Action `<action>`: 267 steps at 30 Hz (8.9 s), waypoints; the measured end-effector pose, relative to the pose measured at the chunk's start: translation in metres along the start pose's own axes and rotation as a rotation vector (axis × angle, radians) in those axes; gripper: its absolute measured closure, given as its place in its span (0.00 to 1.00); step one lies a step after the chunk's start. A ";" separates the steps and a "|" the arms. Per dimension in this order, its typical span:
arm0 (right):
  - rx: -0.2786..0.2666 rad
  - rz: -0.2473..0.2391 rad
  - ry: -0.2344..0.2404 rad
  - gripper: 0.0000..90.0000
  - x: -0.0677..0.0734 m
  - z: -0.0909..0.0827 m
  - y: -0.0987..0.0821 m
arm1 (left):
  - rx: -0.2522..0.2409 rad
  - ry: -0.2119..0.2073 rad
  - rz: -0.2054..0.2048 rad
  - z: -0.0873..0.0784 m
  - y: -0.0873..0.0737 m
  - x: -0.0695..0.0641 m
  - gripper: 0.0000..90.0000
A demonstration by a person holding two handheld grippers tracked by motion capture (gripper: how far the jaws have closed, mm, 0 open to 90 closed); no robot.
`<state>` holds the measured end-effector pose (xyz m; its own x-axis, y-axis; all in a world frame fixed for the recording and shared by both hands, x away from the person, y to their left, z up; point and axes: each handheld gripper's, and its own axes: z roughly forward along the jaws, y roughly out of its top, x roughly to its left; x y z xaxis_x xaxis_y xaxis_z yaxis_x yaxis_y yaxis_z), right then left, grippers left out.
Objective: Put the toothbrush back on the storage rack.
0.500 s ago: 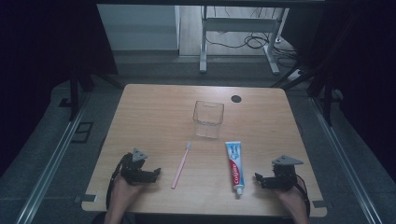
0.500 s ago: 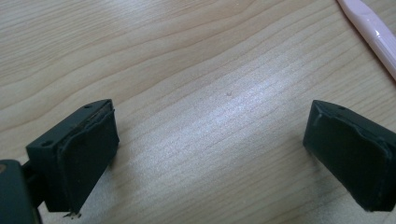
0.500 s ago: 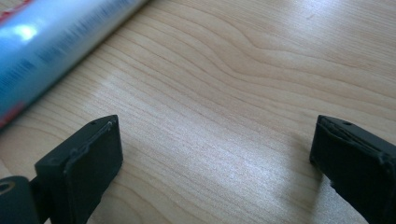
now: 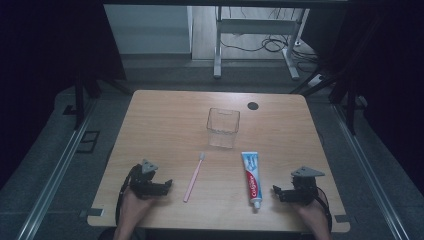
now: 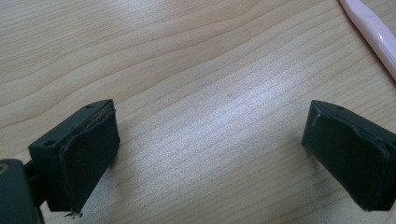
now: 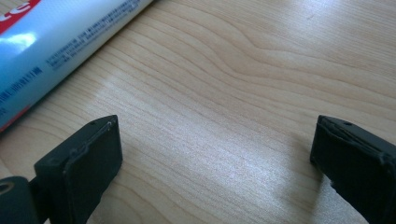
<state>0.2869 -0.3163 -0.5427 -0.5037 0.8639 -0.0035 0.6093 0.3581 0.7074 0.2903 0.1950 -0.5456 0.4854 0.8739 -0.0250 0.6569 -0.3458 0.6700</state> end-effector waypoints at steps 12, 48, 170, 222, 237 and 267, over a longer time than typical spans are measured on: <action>0.000 0.000 0.000 0.02 0.000 0.000 0.000 | -0.022 -0.013 0.017 -0.004 0.000 0.001 0.23; 0.000 0.002 0.000 0.02 0.000 0.000 0.000 | -0.013 -0.152 0.083 -0.020 0.021 -0.031 0.94; 0.001 0.002 -0.001 0.02 0.000 0.000 0.000 | 0.403 -0.200 0.332 0.028 0.097 -0.038 0.68; 0.002 0.002 -0.001 0.02 0.000 0.000 0.000 | 0.377 -0.262 0.314 0.021 0.129 -0.053 0.88; 0.001 0.003 -0.001 0.02 0.000 0.000 0.000 | 0.265 -0.305 0.311 0.002 0.142 -0.054 0.88; 0.001 0.002 -0.001 0.02 0.000 0.000 0.000 | 0.045 -0.299 0.287 -0.025 0.187 -0.050 0.88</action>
<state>0.2868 -0.3162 -0.5427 -0.5016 0.8651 -0.0024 0.6110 0.3562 0.7070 0.3743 0.0949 -0.4008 0.7943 0.6044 -0.0610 0.4918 -0.5809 0.6486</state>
